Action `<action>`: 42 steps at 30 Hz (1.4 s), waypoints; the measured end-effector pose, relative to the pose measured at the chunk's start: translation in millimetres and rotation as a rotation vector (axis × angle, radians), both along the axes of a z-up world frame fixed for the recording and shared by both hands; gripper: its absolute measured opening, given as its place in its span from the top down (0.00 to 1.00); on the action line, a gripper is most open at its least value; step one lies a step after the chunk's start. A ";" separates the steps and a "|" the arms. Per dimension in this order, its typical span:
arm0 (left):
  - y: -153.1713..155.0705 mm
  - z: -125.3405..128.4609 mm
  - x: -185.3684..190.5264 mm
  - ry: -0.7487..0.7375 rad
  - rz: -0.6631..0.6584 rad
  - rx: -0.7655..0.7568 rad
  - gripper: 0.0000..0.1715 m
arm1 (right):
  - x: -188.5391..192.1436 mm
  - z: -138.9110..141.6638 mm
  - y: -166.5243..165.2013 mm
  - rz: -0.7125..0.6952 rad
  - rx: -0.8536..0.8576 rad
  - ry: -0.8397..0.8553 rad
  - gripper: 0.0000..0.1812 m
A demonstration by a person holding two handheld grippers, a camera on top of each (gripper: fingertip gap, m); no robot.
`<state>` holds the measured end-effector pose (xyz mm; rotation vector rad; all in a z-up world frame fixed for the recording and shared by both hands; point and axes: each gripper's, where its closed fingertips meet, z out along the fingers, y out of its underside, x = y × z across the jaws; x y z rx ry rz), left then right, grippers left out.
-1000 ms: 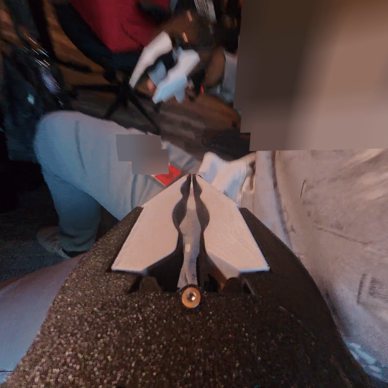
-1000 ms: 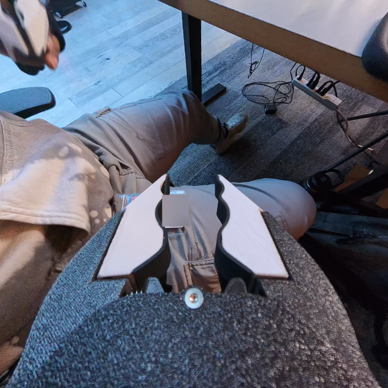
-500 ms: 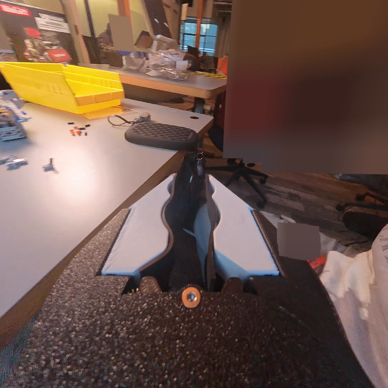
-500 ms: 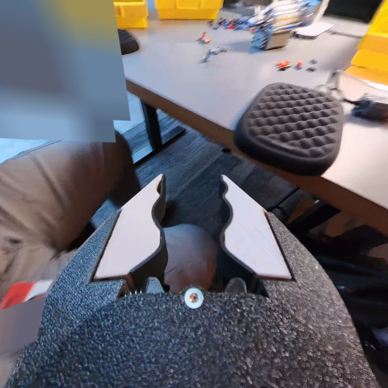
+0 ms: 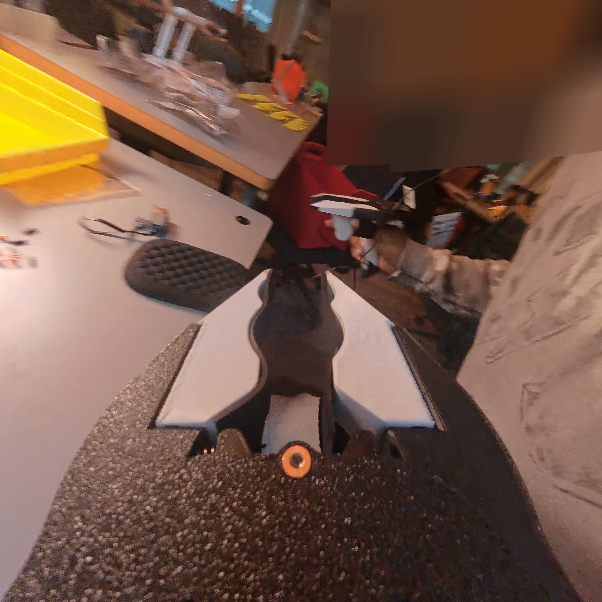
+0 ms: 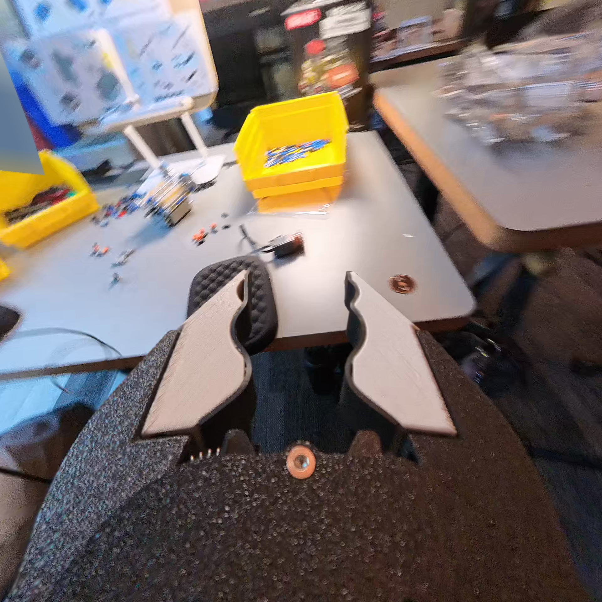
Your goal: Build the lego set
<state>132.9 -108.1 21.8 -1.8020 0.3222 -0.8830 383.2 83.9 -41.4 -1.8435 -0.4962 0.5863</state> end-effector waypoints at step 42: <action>-363.7 94.4 -354.2 0.143 -0.355 0.165 0.65 | -120.2 266.6 -824.3 -1.253 -0.024 -0.293 0.56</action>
